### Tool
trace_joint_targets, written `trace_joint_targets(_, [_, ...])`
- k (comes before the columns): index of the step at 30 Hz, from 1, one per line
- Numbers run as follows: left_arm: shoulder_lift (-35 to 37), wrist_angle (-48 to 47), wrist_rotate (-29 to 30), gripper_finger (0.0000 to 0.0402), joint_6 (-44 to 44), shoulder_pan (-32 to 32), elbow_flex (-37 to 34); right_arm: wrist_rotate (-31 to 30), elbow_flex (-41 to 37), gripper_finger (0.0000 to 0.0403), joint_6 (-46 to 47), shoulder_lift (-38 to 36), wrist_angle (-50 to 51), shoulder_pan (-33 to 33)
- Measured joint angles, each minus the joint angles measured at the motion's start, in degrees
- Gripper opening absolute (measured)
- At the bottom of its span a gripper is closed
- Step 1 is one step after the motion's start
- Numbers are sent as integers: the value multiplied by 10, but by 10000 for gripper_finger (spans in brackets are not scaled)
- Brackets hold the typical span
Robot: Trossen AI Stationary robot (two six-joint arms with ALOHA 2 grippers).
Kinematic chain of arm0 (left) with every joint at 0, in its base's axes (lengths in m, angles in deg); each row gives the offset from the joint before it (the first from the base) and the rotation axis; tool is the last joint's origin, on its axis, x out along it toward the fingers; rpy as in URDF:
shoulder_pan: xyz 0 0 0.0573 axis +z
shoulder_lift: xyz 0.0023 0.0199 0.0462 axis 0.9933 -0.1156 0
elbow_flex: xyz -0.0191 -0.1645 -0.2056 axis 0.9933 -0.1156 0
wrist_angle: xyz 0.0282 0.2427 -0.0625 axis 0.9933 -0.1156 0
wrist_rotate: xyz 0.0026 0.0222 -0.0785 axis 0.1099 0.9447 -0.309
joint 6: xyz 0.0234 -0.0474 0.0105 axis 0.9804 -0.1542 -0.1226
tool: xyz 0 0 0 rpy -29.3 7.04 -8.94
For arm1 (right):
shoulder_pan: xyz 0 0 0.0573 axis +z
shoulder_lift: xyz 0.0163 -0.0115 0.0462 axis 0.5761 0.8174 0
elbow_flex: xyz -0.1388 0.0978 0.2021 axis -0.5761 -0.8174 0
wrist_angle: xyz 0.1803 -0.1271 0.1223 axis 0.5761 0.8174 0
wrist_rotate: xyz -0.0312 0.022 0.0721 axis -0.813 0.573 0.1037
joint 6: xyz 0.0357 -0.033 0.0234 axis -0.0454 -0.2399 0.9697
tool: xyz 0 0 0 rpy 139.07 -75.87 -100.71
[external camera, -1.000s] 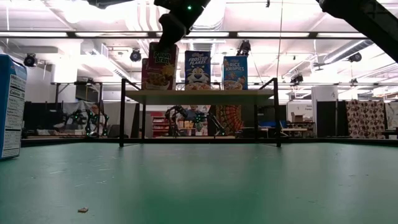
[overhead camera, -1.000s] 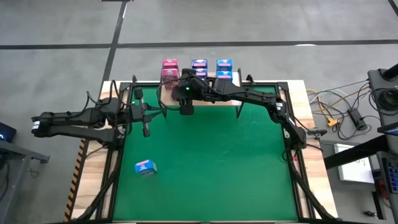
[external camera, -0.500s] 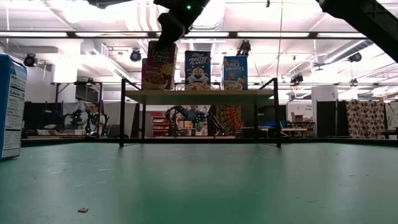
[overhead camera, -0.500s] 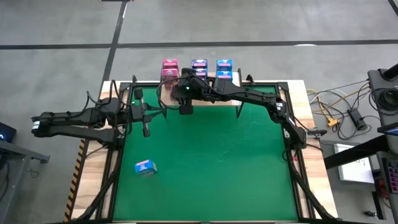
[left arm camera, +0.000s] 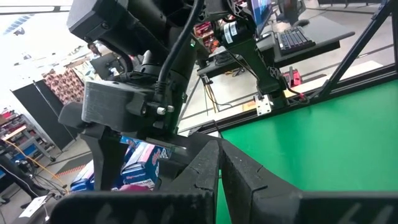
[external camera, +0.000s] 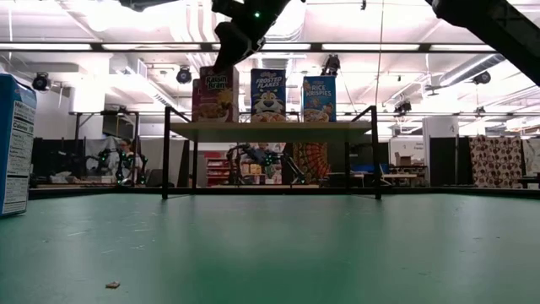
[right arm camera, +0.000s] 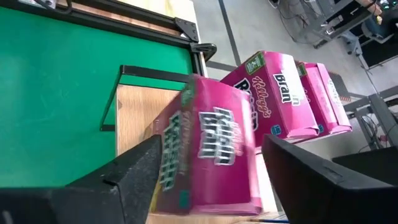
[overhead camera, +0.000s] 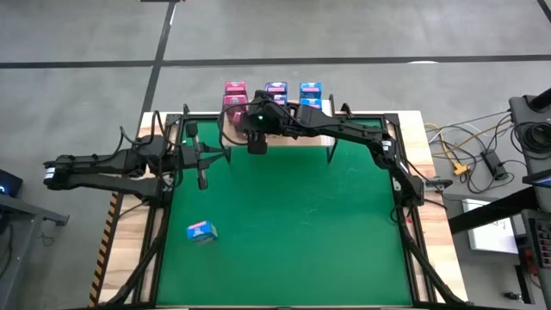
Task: Stack cereal on shelf
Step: Put the violet cereal box on the shelf aligned with the other violet cereal boxes
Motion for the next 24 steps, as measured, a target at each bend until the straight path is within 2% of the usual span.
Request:
trace_joint_targets(8, [0,0,0,0,0,0,0,0,1,286,0,0,-2,0])
trace_joint_targets(18, [-6,0,0,0,-13,0,0,1,2,271,-4,-45,26,20])
trace_joint_targets(20, [-11,0,0,0,-14,0,-1,12,2,264,-1,-60,50,26])
trace_joint_targets(24, [-26,7,0,0,-20,0,-1,78,-6,249,26,-86,91,29])
